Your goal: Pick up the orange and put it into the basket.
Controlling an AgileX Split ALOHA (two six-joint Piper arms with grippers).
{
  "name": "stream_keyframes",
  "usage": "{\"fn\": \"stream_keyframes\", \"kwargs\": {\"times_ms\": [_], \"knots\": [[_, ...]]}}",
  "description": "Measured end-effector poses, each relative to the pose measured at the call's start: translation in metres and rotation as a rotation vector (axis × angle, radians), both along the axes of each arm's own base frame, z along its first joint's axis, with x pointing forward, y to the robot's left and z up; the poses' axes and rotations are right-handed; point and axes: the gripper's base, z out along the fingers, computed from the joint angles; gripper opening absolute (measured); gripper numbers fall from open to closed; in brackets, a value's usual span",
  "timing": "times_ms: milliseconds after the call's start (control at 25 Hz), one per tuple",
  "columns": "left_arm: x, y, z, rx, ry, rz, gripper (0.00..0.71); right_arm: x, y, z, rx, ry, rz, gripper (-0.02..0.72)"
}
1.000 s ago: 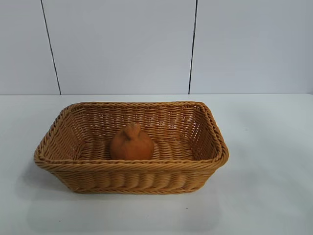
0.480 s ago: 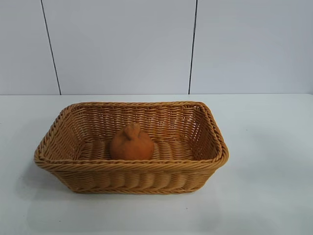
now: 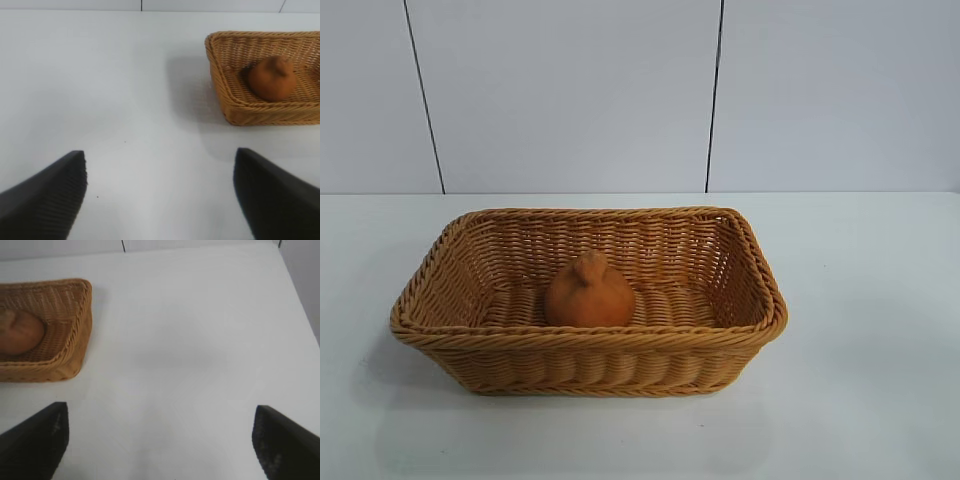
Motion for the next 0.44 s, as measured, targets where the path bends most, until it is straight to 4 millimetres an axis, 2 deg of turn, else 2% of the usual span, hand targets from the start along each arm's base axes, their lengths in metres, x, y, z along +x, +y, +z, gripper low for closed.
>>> {"fn": "stream_keyframes", "kwargs": {"times_ms": [440], "knots": [[0.0, 0.0, 0.0, 0.0, 0.0, 0.0, 0.576, -0.0047, 0.0003, -0.0002, 0.006, -0.027, 0.004, 0.683]]}}
